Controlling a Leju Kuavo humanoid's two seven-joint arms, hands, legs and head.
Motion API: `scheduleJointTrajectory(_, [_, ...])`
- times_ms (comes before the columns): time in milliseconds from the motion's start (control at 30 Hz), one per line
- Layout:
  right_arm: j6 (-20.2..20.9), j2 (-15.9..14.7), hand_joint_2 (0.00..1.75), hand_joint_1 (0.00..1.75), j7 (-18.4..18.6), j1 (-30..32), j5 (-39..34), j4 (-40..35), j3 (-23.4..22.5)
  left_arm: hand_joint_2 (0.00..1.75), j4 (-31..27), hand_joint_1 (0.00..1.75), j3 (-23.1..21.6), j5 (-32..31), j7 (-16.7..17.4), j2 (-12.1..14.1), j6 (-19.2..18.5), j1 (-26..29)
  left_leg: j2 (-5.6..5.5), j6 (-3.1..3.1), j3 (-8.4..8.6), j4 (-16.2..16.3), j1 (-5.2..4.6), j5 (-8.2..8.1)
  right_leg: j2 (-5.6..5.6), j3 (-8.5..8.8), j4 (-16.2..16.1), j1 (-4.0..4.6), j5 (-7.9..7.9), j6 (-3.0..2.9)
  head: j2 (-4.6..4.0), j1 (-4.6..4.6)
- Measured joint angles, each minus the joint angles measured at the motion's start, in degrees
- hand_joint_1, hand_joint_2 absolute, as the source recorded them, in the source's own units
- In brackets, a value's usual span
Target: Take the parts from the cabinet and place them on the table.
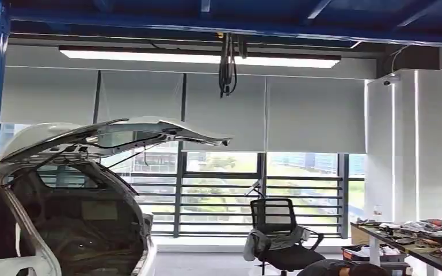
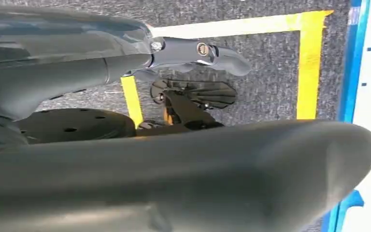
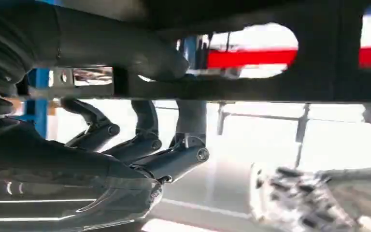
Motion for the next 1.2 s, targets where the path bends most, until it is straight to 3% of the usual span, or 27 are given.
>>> scheduleJointTrajectory(267, [-1.8,7.0,1.75,1.75,-3.0,1.5,-7.7,-3.4,-7.4,1.75,0.0,0.0,0.0,0.0,0.1,0.4,1.1,0.0,0.0,0.0,0.0,0.0,0.0,0.0,0.0,0.0,0.0,0.0,-0.03,-0.04,0.0,0.0])
scheduleJointTrajectory(833, [-3.9,13.8,1.75,1.75,-8.5,2.0,-18.4,-8.6,-14.0,1.75,0.0,0.0,0.0,0.9,-0.3,0.9,0.9,0.1,-0.01,0.0,-0.01,0.0,0.01,0.0,0.0,0.0,0.0,0.0,-0.03,-0.04,0.0,0.0])
scheduleJointTrajectory(967, [-6.8,17.2,1.75,1.75,-10.2,2.0,-21.9,-11.8,-15.9,1.75,0.0,0.0,0.2,1.9,-0.8,0.9,-0.2,0.1,-0.01,0.0,-0.01,0.0,0.01,0.0,0.0,-0.01,0.0,0.0,-0.04,-0.04,0.0,0.0])
scheduleJointTrajectory(1200, [-12.3,23.1,1.75,1.75,-11.4,2.6,-17.8,-18.6,-17.7,1.75,0.0,0.0,0.3,2.5,-1.8,0.9,-0.8,0.1,0.0,-0.01,0.0,0.0,0.01,0.0,0.0,-0.01,0.0,0.0,-0.08,-0.09,0.0,0.0])
